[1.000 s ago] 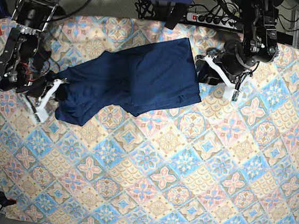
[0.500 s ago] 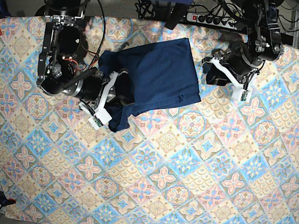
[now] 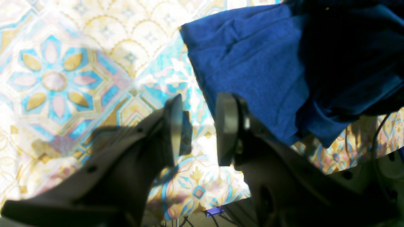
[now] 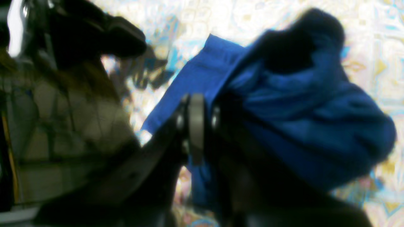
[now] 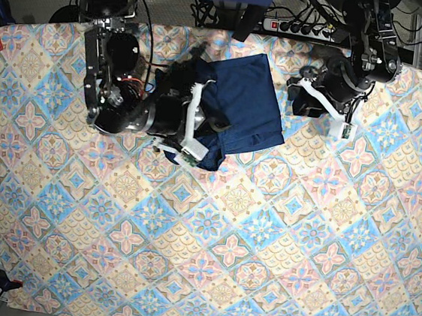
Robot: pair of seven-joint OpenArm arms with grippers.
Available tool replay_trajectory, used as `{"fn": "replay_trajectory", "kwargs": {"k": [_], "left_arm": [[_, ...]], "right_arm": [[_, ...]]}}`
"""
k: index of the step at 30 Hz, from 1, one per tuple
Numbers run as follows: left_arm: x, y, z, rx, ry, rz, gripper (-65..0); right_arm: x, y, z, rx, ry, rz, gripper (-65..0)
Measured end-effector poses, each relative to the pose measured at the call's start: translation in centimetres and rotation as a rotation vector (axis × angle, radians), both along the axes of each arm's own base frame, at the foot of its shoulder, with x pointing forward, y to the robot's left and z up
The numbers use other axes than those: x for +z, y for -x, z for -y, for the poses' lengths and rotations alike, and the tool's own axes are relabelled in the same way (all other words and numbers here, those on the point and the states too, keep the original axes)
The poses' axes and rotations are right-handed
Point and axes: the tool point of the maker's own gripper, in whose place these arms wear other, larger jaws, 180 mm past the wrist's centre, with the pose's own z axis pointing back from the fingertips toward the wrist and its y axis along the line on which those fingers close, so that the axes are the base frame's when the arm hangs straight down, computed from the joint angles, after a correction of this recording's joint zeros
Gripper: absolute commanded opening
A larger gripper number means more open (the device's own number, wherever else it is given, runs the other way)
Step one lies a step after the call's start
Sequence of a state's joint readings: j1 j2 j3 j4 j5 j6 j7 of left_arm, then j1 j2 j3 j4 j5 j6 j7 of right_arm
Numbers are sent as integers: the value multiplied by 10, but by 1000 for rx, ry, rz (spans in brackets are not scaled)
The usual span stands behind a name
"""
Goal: Fold the T-shirt properly
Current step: 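Lift the shirt end with the right gripper and fold it toward the left gripper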
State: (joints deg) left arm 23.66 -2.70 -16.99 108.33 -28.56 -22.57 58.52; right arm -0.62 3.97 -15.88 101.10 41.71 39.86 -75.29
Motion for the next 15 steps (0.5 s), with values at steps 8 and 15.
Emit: {"fn": "replay_trajectory", "kwargs": {"k": [8, 15], "left_arm": [[0, 0, 0, 0, 0, 0, -484], [0, 0, 0, 1, 0, 0, -484]], "right_arm": [[-12, 5, -16, 91, 33, -39, -521], [-9, -1, -20, 95, 36, -14, -497]]}}
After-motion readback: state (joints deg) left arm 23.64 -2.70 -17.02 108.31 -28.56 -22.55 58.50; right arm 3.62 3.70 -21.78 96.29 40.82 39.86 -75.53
